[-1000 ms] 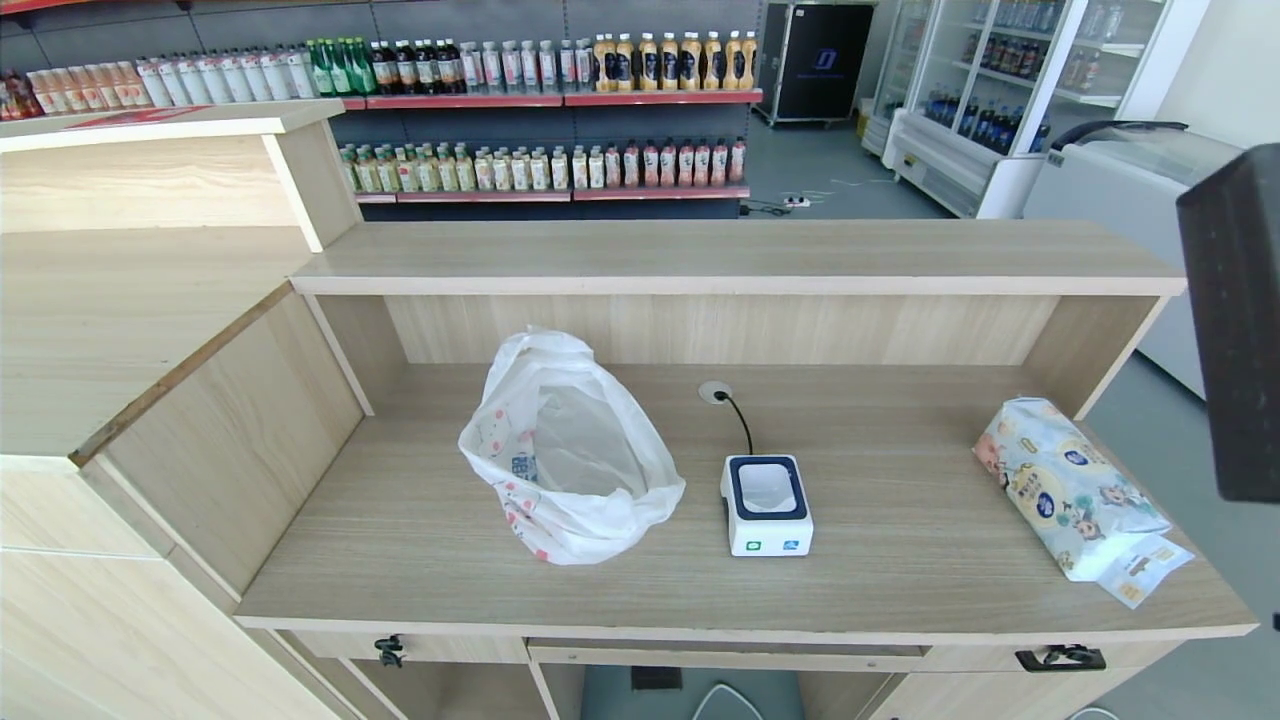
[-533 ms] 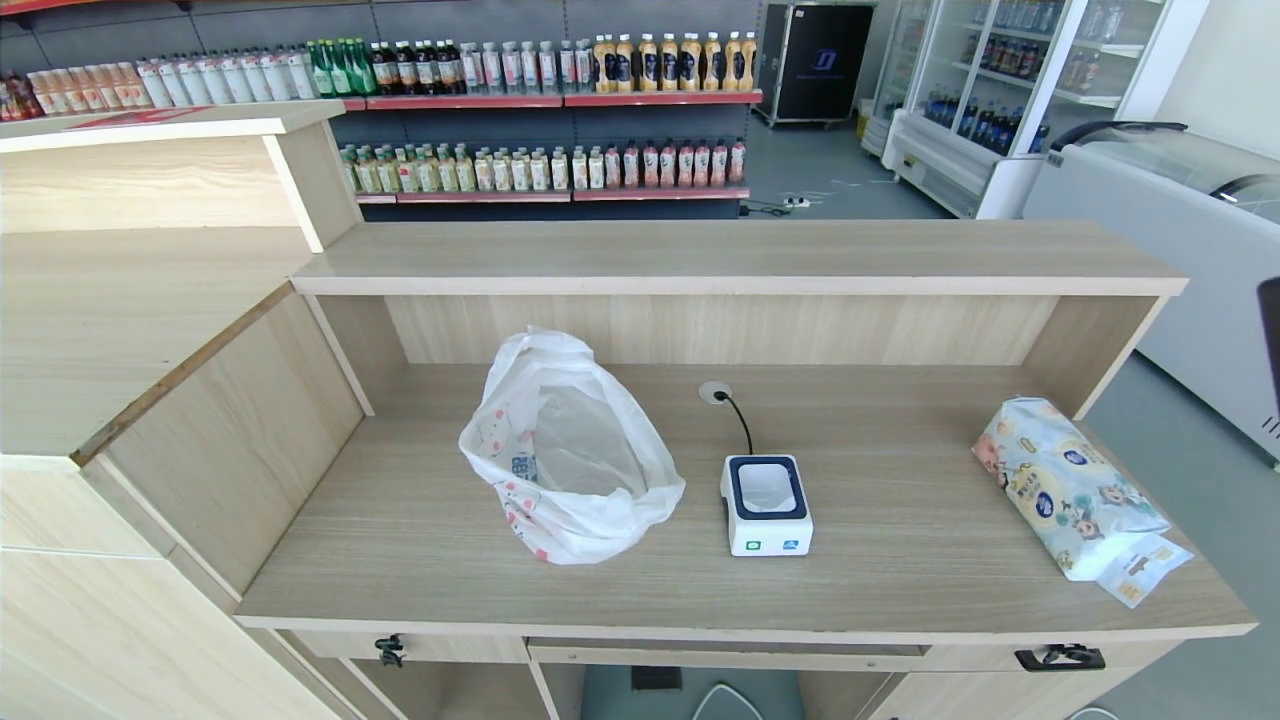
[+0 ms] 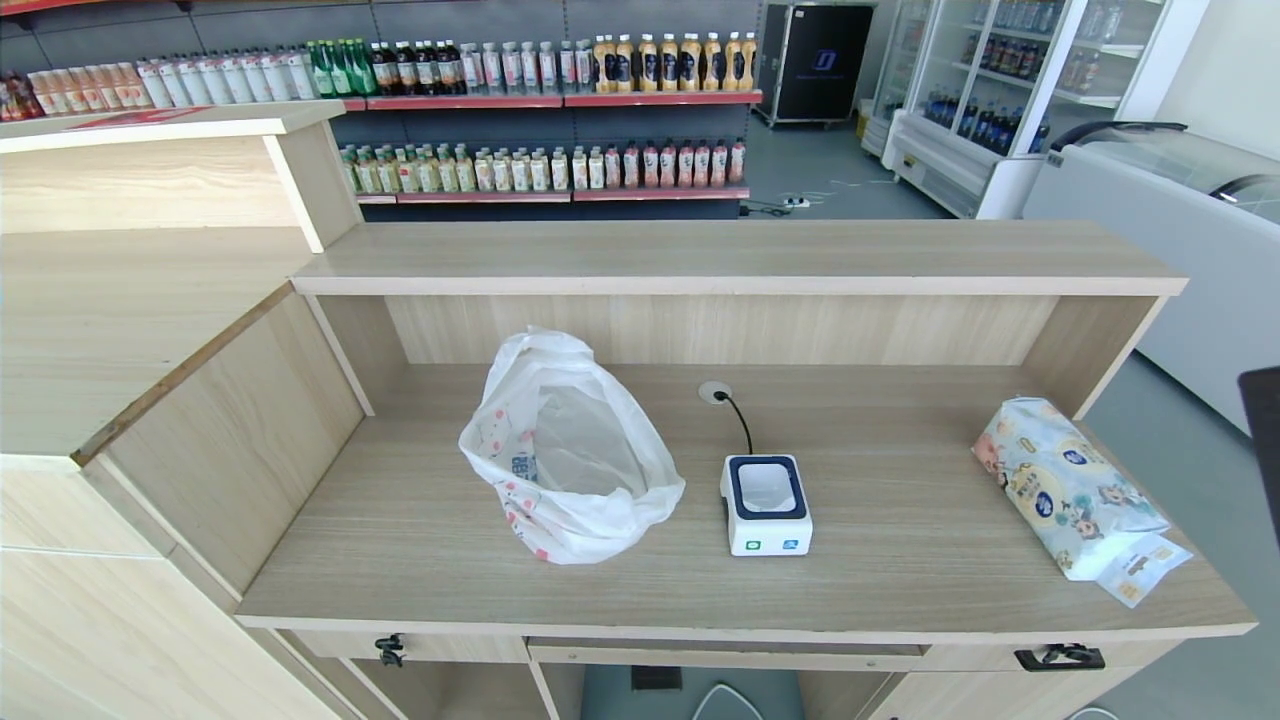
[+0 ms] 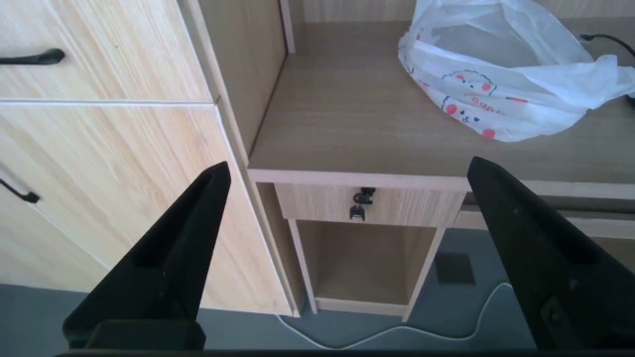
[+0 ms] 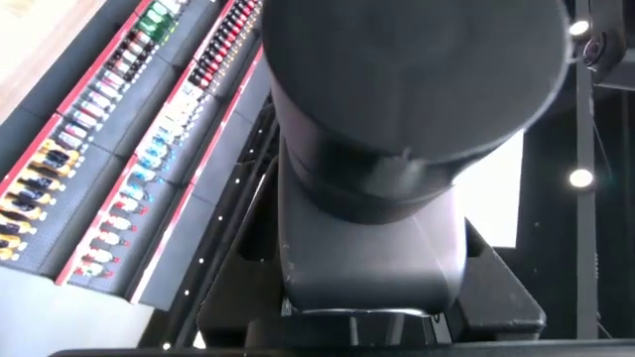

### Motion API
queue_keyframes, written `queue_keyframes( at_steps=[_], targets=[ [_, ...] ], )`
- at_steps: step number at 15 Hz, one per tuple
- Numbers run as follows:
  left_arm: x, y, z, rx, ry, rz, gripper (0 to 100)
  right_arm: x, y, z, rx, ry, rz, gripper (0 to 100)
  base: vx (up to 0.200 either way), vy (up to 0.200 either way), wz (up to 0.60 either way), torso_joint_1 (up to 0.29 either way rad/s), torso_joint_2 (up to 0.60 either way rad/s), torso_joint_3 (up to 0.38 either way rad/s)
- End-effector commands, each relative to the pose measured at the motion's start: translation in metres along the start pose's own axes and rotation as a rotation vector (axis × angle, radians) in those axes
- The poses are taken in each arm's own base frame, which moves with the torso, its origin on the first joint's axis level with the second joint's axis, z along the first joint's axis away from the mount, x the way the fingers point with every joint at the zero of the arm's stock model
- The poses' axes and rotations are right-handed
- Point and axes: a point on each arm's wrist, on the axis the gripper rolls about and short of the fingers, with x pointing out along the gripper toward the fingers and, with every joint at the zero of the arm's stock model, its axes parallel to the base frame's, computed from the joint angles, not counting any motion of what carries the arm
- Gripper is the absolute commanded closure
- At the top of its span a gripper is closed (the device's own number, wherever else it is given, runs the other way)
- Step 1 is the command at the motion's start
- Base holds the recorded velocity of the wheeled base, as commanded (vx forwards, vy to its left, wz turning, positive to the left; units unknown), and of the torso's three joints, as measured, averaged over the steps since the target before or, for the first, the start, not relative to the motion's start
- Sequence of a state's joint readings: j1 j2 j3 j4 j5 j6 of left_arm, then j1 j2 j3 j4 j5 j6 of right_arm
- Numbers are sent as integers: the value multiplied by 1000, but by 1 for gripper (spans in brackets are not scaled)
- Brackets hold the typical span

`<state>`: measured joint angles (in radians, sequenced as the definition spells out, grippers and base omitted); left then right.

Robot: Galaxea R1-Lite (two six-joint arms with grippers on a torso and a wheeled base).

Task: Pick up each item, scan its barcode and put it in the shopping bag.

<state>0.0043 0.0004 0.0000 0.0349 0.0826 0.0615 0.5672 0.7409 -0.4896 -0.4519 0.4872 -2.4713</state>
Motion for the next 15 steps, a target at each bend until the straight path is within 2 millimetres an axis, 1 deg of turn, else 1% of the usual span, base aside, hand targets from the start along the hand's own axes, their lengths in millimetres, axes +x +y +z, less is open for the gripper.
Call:
queue_keyframes(
  at_steps=[1,3,4,7,8,15],
  targets=[
    [0,0,0,0,0,1,0,11,5,1,34,-38,1,100,0,0,0,0,0,0],
    [0,0,0,0,0,1,0,19,6,3,84,-58,1,100,0,0,0,0,0,0],
    [0,0,0,0,0,1,0,25,7,6,124,-97,-11,100,0,0,0,0,0,0],
    [0,0,0,0,0,1,0,43,8,12,167,-171,-48,100,0,0,0,0,0,0],
    [0,0,0,0,0,1,0,45,8,10,166,-159,-60,100,0,0,0,0,0,0],
    [0,0,0,0,0,1,0,44,6,7,171,-143,-68,100,0,0,0,0,0,0]
  ],
)
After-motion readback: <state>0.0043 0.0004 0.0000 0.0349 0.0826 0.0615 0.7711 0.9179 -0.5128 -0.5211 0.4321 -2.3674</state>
